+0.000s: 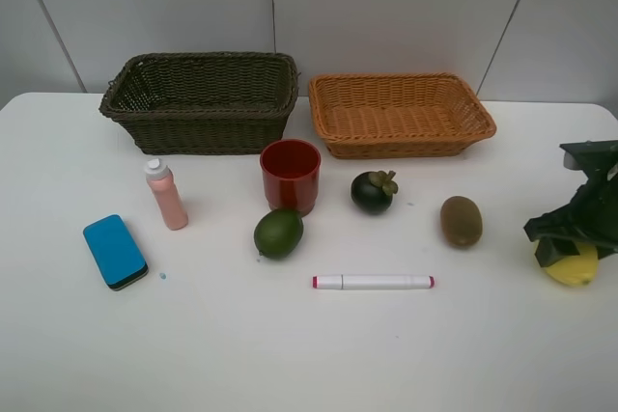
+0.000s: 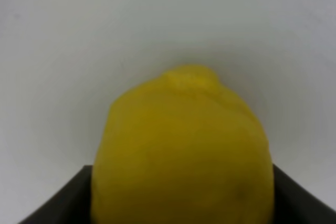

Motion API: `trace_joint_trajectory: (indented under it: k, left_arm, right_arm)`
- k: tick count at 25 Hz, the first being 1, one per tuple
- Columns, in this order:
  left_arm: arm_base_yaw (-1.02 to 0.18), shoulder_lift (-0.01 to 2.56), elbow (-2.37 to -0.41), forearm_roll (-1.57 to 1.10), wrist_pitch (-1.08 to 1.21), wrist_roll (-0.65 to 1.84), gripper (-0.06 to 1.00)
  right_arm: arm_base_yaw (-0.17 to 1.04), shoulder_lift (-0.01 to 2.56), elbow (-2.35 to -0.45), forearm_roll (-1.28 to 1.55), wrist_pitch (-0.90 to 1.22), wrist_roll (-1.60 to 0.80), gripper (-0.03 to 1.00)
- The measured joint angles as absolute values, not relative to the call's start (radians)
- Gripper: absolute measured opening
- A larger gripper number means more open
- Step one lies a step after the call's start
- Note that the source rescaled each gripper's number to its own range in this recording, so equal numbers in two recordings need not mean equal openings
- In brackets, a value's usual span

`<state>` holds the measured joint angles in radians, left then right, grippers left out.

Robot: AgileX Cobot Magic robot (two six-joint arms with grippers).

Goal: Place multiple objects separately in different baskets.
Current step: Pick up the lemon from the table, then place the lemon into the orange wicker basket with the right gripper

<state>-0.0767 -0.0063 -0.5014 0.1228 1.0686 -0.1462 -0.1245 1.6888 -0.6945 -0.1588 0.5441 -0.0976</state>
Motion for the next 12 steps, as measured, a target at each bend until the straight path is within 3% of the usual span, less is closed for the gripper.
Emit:
trace_joint_trajectory:
  k: [8,12]
  left_arm:
    - [-0.077,-0.006,-0.501,0.123,1.069,-0.146,1.00]
    - [-0.077,-0.006,-0.501,0.123,1.069,-0.146,1.00]
  right_arm:
    - [-0.122,1.589,-0.856,-0.121,0.772,-0.097,0.57]
    - [-0.067,1.505,-0.993,-0.110,0.881,-0.097,0.57]
